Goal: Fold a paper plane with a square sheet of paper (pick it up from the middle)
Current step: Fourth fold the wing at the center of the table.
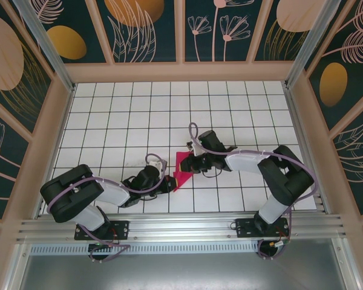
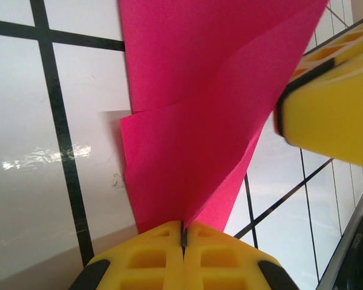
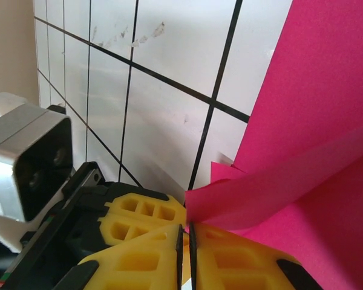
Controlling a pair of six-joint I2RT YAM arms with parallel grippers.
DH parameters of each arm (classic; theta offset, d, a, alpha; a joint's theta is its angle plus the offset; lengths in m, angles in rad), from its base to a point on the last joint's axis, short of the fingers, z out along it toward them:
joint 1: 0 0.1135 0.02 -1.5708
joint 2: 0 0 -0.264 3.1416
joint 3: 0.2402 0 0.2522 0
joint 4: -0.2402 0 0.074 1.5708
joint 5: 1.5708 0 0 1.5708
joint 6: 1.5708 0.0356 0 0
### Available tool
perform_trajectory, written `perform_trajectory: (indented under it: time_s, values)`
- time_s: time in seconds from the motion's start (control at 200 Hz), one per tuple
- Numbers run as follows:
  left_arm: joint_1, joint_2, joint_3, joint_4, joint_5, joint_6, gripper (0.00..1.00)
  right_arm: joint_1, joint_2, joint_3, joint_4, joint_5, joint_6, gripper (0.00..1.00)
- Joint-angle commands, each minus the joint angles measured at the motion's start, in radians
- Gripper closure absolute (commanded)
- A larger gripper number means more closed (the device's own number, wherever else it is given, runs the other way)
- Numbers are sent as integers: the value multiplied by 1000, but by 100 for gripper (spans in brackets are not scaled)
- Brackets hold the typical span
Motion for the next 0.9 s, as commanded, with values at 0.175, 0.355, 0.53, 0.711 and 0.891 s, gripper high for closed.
perform_trajectory:
  time_s: [0.175, 0.355, 0.53, 0.711, 0.891]
  values:
    - [7, -18, 5, -17, -4, 6, 88, 1, 67, 62, 25, -22, -45, 83]
    - [6, -15, 34, -70, -4, 38, 84, 0, 93, 72, 20, -13, -49, 83]
    - [6, -6, 35, -76, 6, 44, 89, -5, 117, 76, 30, -19, -53, 82]
    - [7, -5, 26, -76, 6, 39, 98, -6, 133, 88, 38, -31, -56, 82]
    - [6, 10, 36, -98, 6, 31, 100, -9, 158, 105, 28, -21, -64, 82]
